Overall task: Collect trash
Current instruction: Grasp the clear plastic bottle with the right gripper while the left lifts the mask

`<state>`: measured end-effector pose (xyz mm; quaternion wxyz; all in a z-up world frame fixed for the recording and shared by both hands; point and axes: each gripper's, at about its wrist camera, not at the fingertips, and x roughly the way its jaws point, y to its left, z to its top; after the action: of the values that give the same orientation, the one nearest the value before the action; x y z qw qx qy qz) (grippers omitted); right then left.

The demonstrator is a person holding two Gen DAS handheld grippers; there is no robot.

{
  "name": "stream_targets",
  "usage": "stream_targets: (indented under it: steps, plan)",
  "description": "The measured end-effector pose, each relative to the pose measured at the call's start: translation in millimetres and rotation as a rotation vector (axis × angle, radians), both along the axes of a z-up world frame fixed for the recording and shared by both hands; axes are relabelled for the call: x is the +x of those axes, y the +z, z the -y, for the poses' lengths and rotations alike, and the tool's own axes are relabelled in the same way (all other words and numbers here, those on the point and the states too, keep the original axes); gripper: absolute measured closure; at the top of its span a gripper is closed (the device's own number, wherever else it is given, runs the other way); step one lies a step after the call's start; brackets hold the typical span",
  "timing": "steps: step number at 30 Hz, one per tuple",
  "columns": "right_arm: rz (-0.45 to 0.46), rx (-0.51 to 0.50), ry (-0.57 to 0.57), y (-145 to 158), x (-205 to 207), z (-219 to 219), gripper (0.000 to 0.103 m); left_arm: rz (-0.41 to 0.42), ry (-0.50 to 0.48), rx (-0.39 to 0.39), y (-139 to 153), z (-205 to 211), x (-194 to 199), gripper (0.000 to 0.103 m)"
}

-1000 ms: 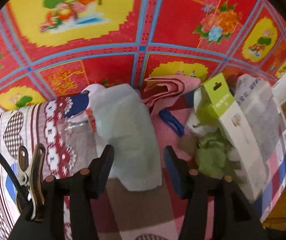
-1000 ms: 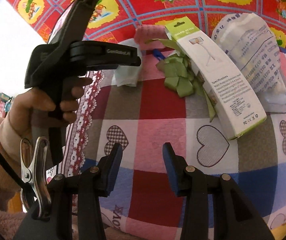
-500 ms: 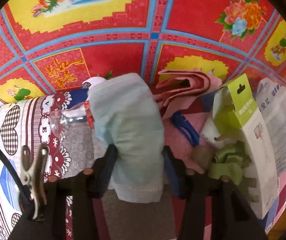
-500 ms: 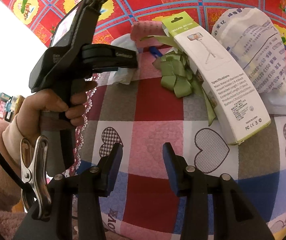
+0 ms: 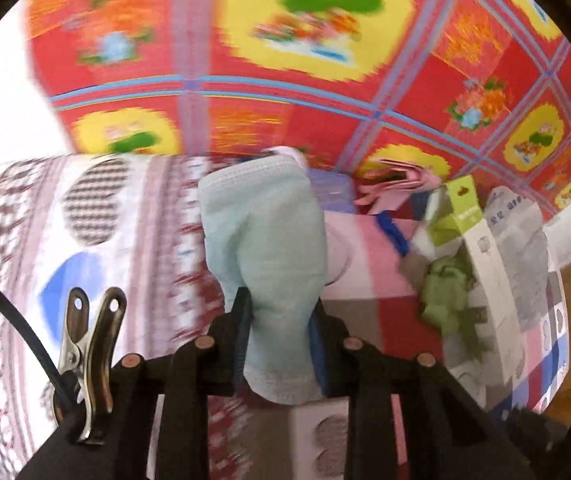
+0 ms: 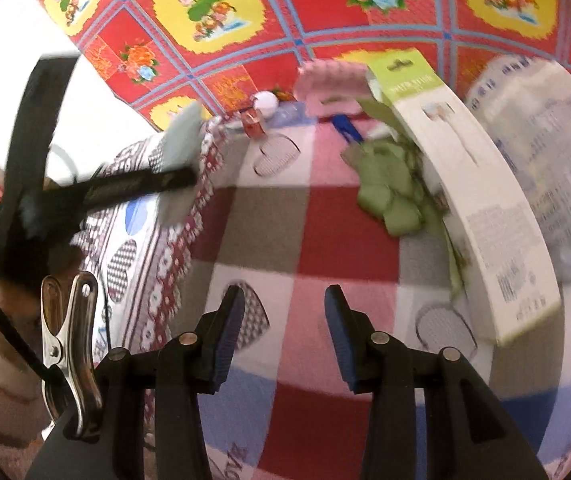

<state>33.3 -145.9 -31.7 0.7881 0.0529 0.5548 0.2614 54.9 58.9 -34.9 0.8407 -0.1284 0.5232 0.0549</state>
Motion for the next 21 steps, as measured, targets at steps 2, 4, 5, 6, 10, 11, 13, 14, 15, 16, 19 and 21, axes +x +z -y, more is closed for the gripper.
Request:
stream_targets:
  steps: [2,4,5,6,10,11,13,14,15,16,19,21]
  plan:
    - [0.009,0.01,0.005,0,10,-11,0.06,-0.004,0.042,0.003,4,-16,-17,0.076]
    - [0.011,0.032,0.012,1,18,-23,0.06,-0.006,0.08,-0.001,6,-30,-33,0.076]
    - [0.011,0.042,0.015,2,24,-29,0.06,-0.005,0.101,0.0,8,-35,-41,0.076]
    - [0.007,0.049,0.012,3,29,-35,0.06,-0.005,0.117,0.001,11,-37,-46,0.076]
    - [0.002,0.062,-0.019,-1,58,-61,0.058,0.002,0.185,0.005,19,-51,-64,0.076]
    - [0.001,0.068,-0.035,-2,65,-68,0.056,0.002,0.201,0.006,20,-57,-69,0.076]
    - [0.006,0.098,-0.076,-3,78,-79,0.049,0.003,0.223,0.009,21,-67,-77,0.076]
    - [0.007,0.115,-0.104,-4,86,-86,0.044,-0.001,0.239,0.01,21,-72,-84,0.076]
    - [0.01,0.122,-0.12,-4,90,-90,0.042,-0.008,0.25,0.009,21,-75,-88,0.076]
    - [0.017,0.123,-0.139,-6,95,-95,0.042,-0.014,0.262,0.007,20,-78,-91,0.076]
    - [0.021,0.102,-0.217,-11,111,-110,0.041,-0.008,0.288,0.012,22,-86,-107,0.076]
    - [0.023,0.085,-0.259,-14,117,-116,0.041,-0.008,0.302,0.019,22,-91,-115,0.076]
